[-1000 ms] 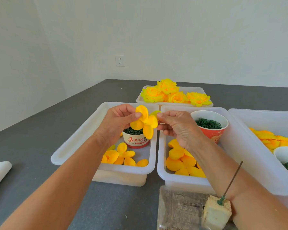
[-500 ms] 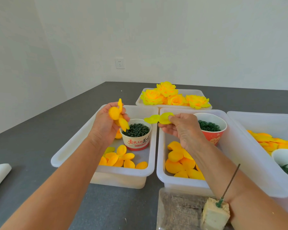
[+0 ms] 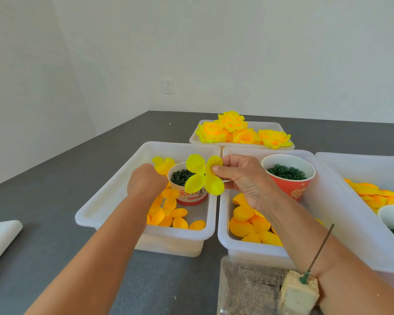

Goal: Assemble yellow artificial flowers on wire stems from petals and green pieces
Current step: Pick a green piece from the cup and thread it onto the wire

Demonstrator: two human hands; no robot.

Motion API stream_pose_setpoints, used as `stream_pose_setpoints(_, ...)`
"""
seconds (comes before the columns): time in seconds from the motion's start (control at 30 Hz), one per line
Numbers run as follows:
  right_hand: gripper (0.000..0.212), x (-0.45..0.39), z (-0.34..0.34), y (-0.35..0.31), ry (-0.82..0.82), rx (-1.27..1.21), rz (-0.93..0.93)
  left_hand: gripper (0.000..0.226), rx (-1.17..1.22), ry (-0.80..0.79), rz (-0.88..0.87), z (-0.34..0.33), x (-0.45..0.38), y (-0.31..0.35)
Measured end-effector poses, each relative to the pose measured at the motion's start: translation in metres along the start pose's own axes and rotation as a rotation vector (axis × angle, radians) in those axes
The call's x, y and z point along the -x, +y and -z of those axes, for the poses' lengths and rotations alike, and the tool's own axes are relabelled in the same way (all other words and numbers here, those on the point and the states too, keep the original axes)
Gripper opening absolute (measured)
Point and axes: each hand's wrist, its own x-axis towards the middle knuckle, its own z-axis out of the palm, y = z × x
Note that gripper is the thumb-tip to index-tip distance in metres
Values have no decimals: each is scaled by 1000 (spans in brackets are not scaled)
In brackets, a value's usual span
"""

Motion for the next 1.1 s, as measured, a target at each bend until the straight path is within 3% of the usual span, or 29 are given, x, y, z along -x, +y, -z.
stream_pose_setpoints(0.13,10,3,-4,1,-41,88,60,23,-186,-150,37,-2,8,2)
stream_pose_setpoints(0.2,13,3,-5,3,-42,89,63,15,-215,-53,22,2,10,5)
stream_pose_setpoints(0.23,14,2,-6,4,-35,102,60,11,-126,44,-27,5,10,7)
stream_pose_setpoints(0.3,15,1,-6,5,-13,152,61,24,322,118,-166,10,14,13)
stream_pose_setpoints(0.37,15,0,-6,5,12,184,62,36,816,-87,-236,18,27,22)
stream_pose_setpoints(0.4,16,-1,-6,5,27,195,59,38,898,-207,-261,21,33,25)
stream_pose_setpoints(0.5,16,-1,-6,6,61,225,47,36,770,-445,-394,22,42,26)
stream_pose_setpoints(0.57,16,-1,-6,6,54,225,55,14,708,-491,-463,20,41,25)
stream_pose_setpoints(0.6,16,-1,-6,6,46,222,57,8,699,-496,-474,20,40,24)
stream_pose_setpoints(0.77,10,1,-3,2,60,184,48,18,675,-453,-406,17,34,23)
stream_pose_setpoints(1.0,13,-1,12,-2,187,85,-47,7,158,-491,-387,4,28,15)
stream_pose_setpoints(1.1,12,-2,20,-5,168,54,-82,13,117,-498,-427,1,27,14)
